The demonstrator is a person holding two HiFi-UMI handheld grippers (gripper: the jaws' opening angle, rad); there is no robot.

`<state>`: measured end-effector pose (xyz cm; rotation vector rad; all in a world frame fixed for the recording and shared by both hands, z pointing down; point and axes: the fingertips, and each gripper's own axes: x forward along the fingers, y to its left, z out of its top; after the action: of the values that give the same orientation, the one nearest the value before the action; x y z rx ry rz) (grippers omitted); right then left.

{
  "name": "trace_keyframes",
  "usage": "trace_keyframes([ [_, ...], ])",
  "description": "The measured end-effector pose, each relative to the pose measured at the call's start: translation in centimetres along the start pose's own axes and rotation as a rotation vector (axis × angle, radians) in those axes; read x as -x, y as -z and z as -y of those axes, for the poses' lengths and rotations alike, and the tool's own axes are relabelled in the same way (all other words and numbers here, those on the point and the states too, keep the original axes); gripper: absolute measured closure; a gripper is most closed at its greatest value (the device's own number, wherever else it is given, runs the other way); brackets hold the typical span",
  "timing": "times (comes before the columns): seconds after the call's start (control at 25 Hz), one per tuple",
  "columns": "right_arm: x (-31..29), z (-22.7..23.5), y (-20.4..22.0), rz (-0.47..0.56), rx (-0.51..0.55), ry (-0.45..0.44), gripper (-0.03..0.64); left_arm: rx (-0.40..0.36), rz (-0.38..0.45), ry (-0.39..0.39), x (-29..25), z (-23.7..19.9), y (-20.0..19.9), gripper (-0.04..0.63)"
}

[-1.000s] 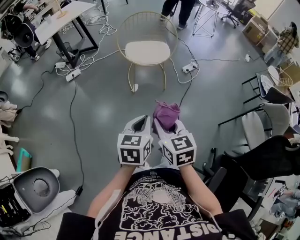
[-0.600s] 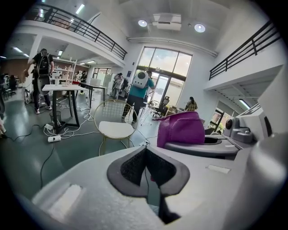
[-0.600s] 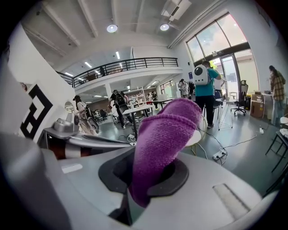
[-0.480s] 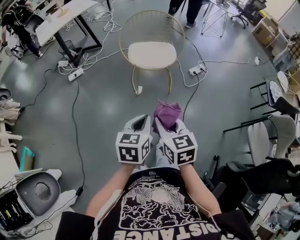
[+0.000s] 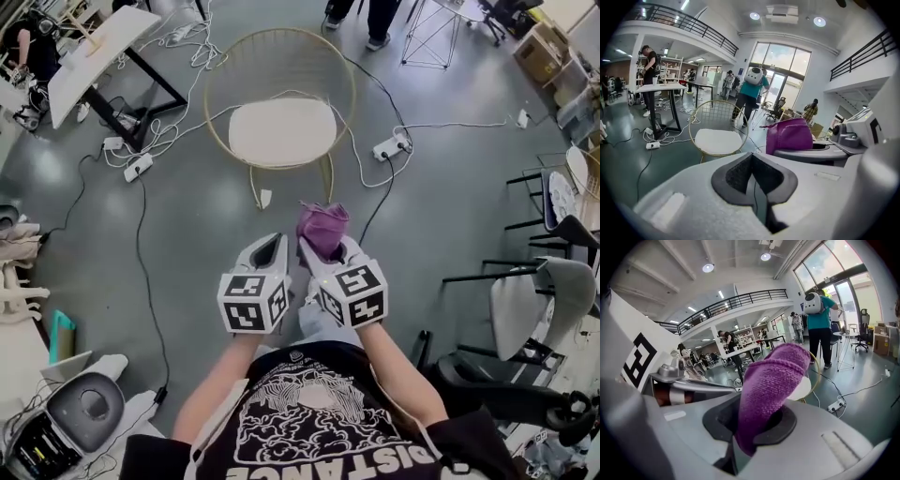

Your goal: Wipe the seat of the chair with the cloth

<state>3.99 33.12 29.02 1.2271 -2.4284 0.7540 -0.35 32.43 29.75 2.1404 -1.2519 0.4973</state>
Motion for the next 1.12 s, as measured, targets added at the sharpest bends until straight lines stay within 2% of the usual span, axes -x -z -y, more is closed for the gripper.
trace_keyframes([
  [0.24, -2.6, 3.1, -2.1, -0.009, -0.006, -0.060, 0.561, 0.014, -0.009, -0.067, -3.4, -1.2, -2.8, 0.603],
  [0.48, -4.7, 4.0, -3.3, -0.011, -0.001, -0.091, 0.561, -0.002, -0.011, -0.082, -5.4, -2.2, -4.6, 0.603],
  [0.8, -8.3, 6.3, -4.9, -0.035, -0.011, -0.081, 0.561, 0.001, -0.027, -0.056, -9.2, -4.4, -6.6, 0.603],
  [1.12, -16.3, 7.9, -6.4, -0.118, -0.009, -0.077, 0.561, 0.058, -0.066, -0.031, -14.3, -10.9, -8.9, 0.603],
])
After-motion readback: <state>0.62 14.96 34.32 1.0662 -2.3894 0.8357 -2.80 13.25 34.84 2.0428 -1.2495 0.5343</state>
